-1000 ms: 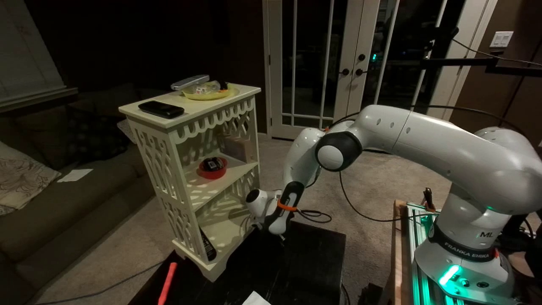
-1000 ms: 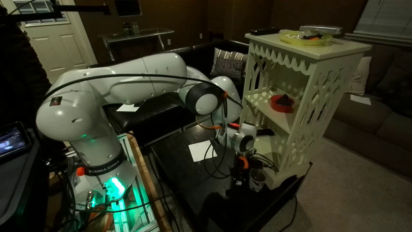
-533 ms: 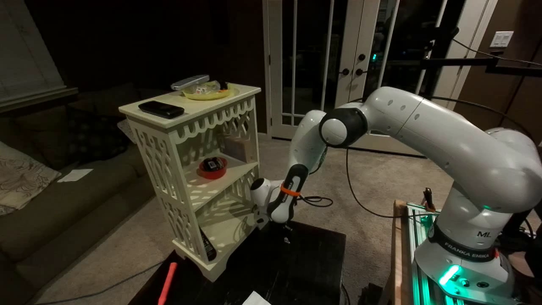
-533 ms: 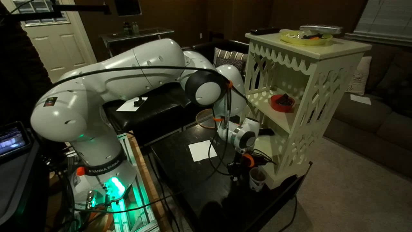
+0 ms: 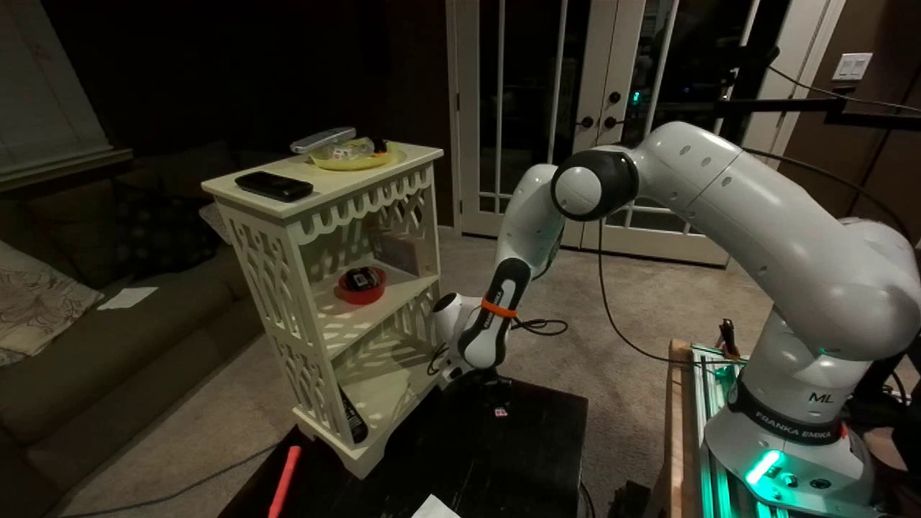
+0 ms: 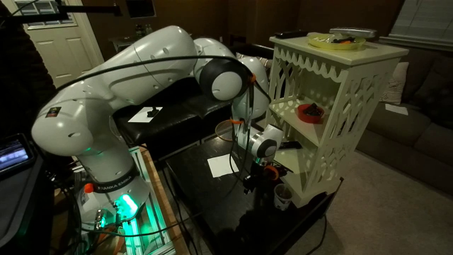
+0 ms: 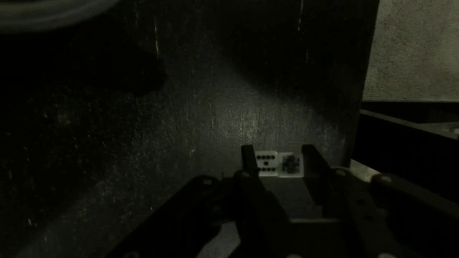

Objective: Put the white object on the white plate on top of the shelf.

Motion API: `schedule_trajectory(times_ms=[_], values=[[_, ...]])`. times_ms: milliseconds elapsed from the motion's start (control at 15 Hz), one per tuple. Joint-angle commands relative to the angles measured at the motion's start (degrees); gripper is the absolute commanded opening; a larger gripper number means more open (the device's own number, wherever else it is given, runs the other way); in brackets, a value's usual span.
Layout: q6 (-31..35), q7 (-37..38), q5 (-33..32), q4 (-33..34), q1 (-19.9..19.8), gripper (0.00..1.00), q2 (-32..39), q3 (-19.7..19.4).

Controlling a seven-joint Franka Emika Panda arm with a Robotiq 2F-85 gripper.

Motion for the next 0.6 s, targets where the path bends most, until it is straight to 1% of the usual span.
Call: schedule_trajectory(times_ms=[0,267,333,400,467,533], values=[[-1.1,-9.2,5.2,-7.4,-3.0,0.11,-7.0,1.5],[-1.6,-17.2,11.2,-12.7,-6.3,0.11,-12.6,2.6],[-1.7,-18.0,12.8,-13.5,-6.6,0.11,-13.8,2.4],[-0.1,-17.3,13.8,-14.1,-5.9,0.11,-14.4,1.6],[-1.0,-17.0,13.2,-10.1,-3.6,0.36,-10.9,-0.1],[-1.0,-17.4,14.0,-10.9,-4.0,0.36,-12.0,-0.2]])
